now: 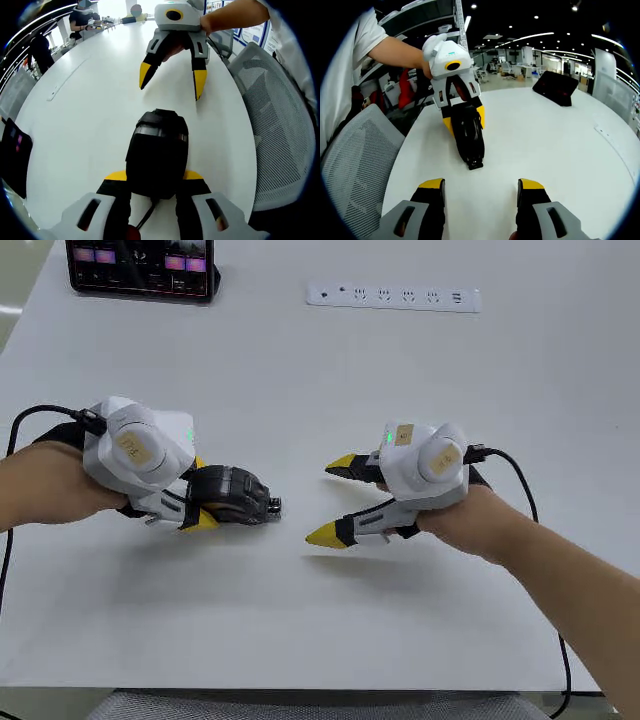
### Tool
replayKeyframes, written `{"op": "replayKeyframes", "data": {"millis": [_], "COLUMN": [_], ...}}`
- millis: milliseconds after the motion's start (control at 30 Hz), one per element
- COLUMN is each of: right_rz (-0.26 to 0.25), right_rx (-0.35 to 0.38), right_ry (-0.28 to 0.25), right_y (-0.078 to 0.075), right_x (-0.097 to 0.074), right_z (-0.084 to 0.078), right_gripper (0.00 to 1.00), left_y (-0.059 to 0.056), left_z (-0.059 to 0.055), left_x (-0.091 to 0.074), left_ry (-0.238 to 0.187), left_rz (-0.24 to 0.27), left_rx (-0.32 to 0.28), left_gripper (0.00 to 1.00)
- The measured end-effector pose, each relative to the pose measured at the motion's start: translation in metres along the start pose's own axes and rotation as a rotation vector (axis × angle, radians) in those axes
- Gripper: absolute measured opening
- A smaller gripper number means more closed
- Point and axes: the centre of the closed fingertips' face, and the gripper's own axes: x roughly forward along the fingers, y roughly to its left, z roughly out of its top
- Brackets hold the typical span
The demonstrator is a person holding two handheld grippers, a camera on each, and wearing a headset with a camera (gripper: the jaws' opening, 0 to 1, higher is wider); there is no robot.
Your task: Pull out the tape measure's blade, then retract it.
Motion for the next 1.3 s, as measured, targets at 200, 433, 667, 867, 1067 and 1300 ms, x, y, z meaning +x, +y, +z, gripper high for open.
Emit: {"op": "replayKeyframes", "data": {"millis": [200,433,667,867,1067,1300], "right_rz": [0.014,0.021,0.044,0.056,0.063,0.071], "right_rx": [-0.012,-0.039,-0.063,-0.072,-0.081,-0.093], "right_ry": [-0.004,-0.015,-0.017,-0.014,-0.014,-0.015], "right_y": [0.002,0.002,0.007,0.009,0.012,0.012], "right_x": [0.012,0.023,0.033,0.038,0.042,0.045], "right_z": [0.005,0.011,0.013,0.011,0.012,0.012], "right_gripper": [0.48,0.38,0.28,0.23,0.19,0.15], "left_y": [0.0,0.0,-0.001,-0.001,-0.001,-0.001], "left_z": [0.002,0.002,0.001,0.0,0.0,0.0], "left_x": [0.0,0.0,0.0,0.0,0.0,0.0], "left_ry": [-0.006,-0.001,-0.001,-0.001,0.0,0.001], "left_rz": [0.007,0.007,0.0,-0.003,-0.006,-0.007], "left_rx": [0.041,0.044,0.037,0.031,0.028,0.027], "left_gripper": [0.29,0.29,0.29,0.29,0.29,0.29]}}
